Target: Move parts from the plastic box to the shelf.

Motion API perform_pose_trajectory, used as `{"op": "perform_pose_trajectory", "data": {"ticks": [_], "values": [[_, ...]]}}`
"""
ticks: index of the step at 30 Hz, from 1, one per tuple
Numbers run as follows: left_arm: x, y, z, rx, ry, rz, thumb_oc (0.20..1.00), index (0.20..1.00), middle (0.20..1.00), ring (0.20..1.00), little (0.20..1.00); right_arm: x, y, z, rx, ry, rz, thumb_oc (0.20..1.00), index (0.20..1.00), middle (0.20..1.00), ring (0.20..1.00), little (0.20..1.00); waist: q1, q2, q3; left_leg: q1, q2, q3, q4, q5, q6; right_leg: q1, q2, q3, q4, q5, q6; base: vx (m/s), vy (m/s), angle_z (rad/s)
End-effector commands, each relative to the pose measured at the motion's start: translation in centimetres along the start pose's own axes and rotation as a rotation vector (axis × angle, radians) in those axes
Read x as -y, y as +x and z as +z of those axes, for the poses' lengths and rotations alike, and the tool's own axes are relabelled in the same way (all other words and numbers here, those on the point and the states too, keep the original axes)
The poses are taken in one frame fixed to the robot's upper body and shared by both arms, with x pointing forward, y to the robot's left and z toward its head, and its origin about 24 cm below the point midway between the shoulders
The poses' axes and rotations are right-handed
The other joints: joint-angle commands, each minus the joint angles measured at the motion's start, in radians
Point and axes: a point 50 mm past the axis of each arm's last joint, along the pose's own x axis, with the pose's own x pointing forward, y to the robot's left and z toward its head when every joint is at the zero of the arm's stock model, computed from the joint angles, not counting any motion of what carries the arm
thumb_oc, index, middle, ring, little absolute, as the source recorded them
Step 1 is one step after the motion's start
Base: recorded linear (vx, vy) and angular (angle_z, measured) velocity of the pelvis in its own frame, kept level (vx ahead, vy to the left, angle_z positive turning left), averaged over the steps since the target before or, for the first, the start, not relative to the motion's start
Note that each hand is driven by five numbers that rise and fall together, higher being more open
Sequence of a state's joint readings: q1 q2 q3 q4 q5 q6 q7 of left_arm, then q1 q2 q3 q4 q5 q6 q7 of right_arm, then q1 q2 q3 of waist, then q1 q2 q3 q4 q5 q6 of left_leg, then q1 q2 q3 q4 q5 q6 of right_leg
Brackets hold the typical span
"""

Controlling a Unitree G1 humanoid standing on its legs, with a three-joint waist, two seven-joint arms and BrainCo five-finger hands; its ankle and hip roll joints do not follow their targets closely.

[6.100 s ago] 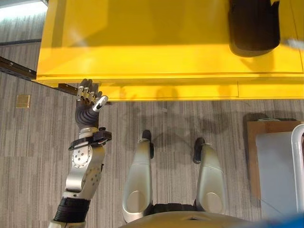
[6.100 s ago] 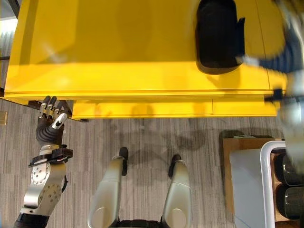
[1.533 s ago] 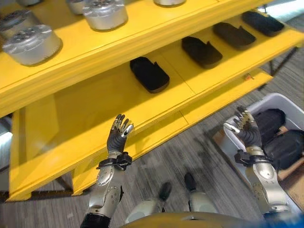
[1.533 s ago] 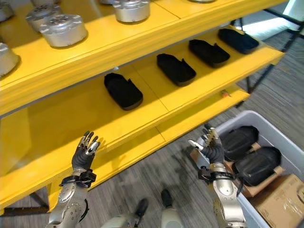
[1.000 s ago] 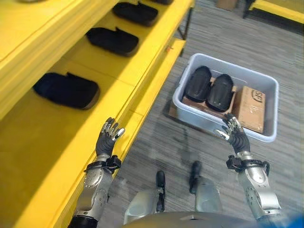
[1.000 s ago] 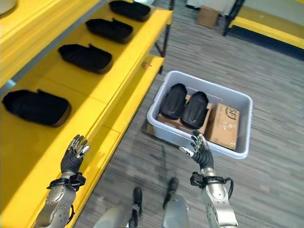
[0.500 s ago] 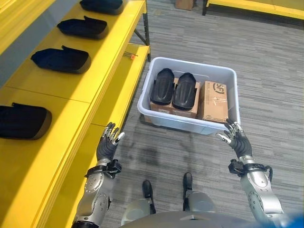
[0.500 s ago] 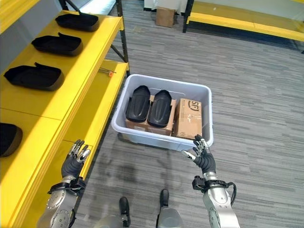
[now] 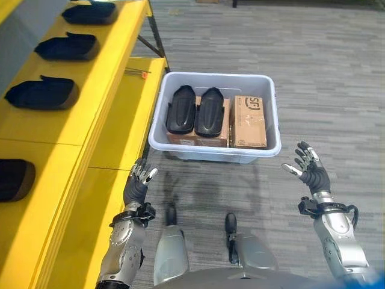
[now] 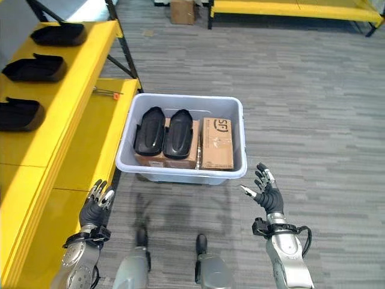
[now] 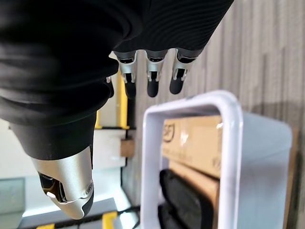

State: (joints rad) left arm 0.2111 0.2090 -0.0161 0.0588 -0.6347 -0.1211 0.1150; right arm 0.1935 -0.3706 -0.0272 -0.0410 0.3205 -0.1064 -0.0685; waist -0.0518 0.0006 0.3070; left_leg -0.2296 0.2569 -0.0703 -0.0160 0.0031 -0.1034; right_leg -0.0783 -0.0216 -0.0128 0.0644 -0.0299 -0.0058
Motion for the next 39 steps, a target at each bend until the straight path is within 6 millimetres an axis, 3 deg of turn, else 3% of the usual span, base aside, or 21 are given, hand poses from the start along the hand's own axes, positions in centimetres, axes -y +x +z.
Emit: {"op": "perform_pose_trajectory", "data": {"ticks": [1,3,7,13,18,22,23,24,27,28,33,39], "values": [[-0.3,-0.9,2.5,0.137,0.044,-0.026,1.0,1.0,1.0,1.0,1.0,-0.1,0.2,2.3,0.134,-0.068,0.034,1.0,1.0,1.0,1.0,1.0,0.029,0.013,-0.044,0.03,-0.015,-0.034,0.016,0.137,-0.026,0.1,-0.082,0.005,-0.07,-0.099,0.099,0.21,0.266,-0.66],[-0.1,-1.0,2.6,0.142,0.046,-0.04,1.0,1.0,1.0,1.0,1.0,0.0,-0.1,1.8,0.113,-0.084,0.029,1.0,1.0,1.0,1.0,1.0,0.026,0.012,-0.05,0.048,-0.035,-0.008,0.039,0.11,-0.03,0.103,-0.11,0.01,-0.082,-0.08,0.116,0.24,0.361,-0.97],[-0.6,-0.8,3.5,0.155,0.084,-0.043,1.0,1.0,1.0,1.0,1.0,-0.2,-0.3,1.8,0.103,-0.075,0.038,1.0,1.0,1.0,1.0,1.0,0.022,-0.036,-0.036,0.02,-0.087,0.045,0.13,0.012,0.019,0.08,-0.2,0.042,-0.076,-0.036,0.169,0.11,0.356,-0.43],[-1.1,-0.3,5.0,0.199,0.127,-0.015,1.0,1.0,1.0,1.0,1.0,-0.8,0.7,2.7,0.14,-0.076,0.048,1.0,1.0,1.0,1.0,1.0,0.029,-0.097,-0.022,-0.058,-0.13,0.093,0.178,-0.034,0.056,-0.019,-0.261,0.037,-0.083,0.048,0.224,-0.03,0.202,-0.29],[-1.0,0.1,5.7,0.23,0.132,-0.007,1.0,1.0,1.0,1.0,1.0,-0.7,1.8,4.5,0.217,-0.144,0.025,1.0,1.0,1.0,1.0,1.0,0.038,-0.115,-0.017,-0.078,-0.137,0.09,0.167,-0.023,0.055,-0.032,-0.27,0.01,-0.087,0.065,0.23,0.0,0.039,-0.07],[-0.2,0.6,6.5,0.264,0.145,-0.032,1.0,1.0,1.0,1.0,1.0,-0.3,3.4,7.3,0.324,-0.229,0.0,1.0,1.0,1.0,1.0,1.0,0.049,-0.116,-0.006,-0.095,-0.14,0.076,0.145,-0.001,0.045,-0.046,-0.27,-0.013,-0.092,0.061,0.224,-0.01,-0.018,0.11],[0.0,0.7,6.7,0.274,0.149,-0.041,1.0,1.0,1.0,1.0,1.0,-0.5,4.1,8.4,0.363,-0.256,0.006,1.0,1.0,1.0,1.0,1.0,0.053,-0.117,-0.001,-0.1,-0.139,0.071,0.139,0.006,0.042,-0.051,-0.269,-0.018,-0.093,0.061,0.221,-0.06,-0.076,0.22],[0.9,1.0,7.3,0.294,0.14,-0.078,1.0,1.0,1.0,1.0,1.0,-1.3,6.2,11.3,0.453,-0.312,0.031,1.0,1.0,1.0,1.0,1.0,0.075,-0.116,0.018,-0.113,-0.139,0.062,0.115,0.028,0.033,-0.066,-0.266,-0.033,-0.101,0.066,0.217,-0.06,-0.077,0.23],[2.0,1.1,7.6,0.312,0.117,-0.123,1.0,1.0,1.0,1.0,1.0,-2.7,8.2,13.5,0.505,-0.328,0.07,1.0,1.0,1.0,1.0,1.0,0.1,-0.112,0.042,-0.12,-0.135,0.057,0.095,0.047,0.024,-0.073,-0.263,-0.05,-0.106,0.07,0.212,-0.04,-0.065,0.11],[3.0,1.2,8.0,0.332,0.103,-0.16,1.0,1.0,1.0,1.0,1.0,-3.9,9.9,14.7,0.504,-0.309,0.093,1.0,1.0,1.0,1.0,1.0,0.122,-0.108,0.064,-0.123,-0.133,0.051,0.083,0.06,0.019,-0.076,-0.259,-0.062,-0.109,0.072,0.208,-0.03,-0.066,0.07],[4.0,1.4,9.2,0.386,0.073,-0.189,1.0,1.0,1.0,1.0,1.0,-5.3,12.1,16.8,0.515,-0.298,0.102,1.0,1.0,1.0,1.0,1.0,0.15,-0.102,0.095,-0.135,-0.13,0.047,0.07,0.073,0.011,-0.088,-0.252,-0.072,-0.113,0.077,0.203,-0.01,-0.039,0.12],[5.4,1.5,10.5,0.443,0.04,-0.237,1.0,1.0,1.0,1.0,1.0,-5.0,13.7,18.8,0.514,-0.29,0.072,1.0,1.0,1.0,1.0,1.0,0.171,-0.079,0.126,-0.153,-0.135,0.043,0.053,0.088,0.003,-0.104,-0.254,-0.086,-0.111,0.075,0.198,0.0,0.0,0.0]]}}
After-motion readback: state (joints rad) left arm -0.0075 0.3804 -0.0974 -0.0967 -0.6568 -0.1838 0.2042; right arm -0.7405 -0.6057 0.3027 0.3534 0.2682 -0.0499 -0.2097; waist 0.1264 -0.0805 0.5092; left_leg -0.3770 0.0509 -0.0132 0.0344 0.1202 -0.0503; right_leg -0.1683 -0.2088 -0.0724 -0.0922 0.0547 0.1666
